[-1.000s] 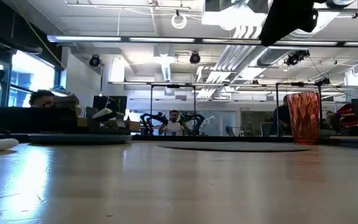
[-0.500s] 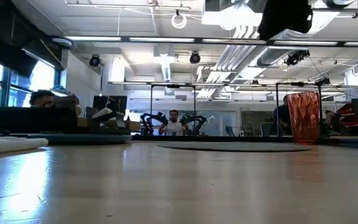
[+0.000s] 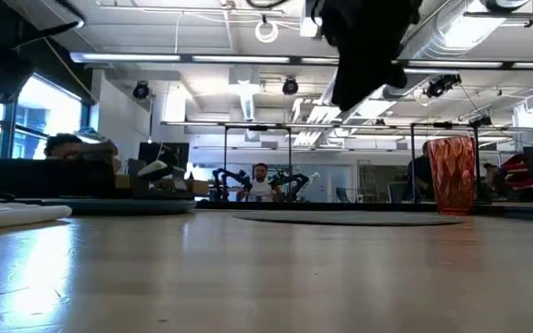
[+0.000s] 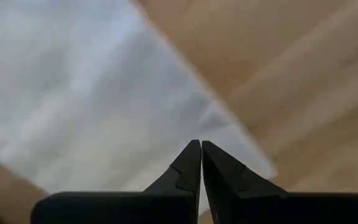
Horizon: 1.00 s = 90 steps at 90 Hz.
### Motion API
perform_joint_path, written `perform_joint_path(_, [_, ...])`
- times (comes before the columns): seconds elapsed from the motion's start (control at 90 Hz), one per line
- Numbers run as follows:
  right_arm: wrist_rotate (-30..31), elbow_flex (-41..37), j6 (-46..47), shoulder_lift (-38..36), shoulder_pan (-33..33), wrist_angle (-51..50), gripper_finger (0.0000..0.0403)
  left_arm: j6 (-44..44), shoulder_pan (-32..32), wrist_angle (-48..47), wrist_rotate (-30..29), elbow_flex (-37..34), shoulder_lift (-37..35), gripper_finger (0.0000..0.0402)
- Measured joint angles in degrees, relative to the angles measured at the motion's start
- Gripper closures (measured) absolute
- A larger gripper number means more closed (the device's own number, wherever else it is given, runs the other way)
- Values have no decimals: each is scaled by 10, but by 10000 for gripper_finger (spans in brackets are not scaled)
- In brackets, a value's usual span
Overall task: Set table place
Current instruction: Move the gray table mat to the center of the table
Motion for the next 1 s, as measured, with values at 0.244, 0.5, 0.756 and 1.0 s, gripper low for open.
perform_joint_path(0.244, [-62,0,-46,89,-102,1,307,-7,-7,-99,6,65,-31,401])
perform_joint_path(0.5, [-68,0,-69,211,-121,37,324,-2,-6,-219,-99,191,-54,401])
perform_joint_path(0.756, [-170,3,14,249,-40,111,369,51,-4,-256,-176,254,-62,401])
perform_joint_path(1.0, [-155,2,188,257,111,201,394,149,18,-255,-233,267,-62,402])
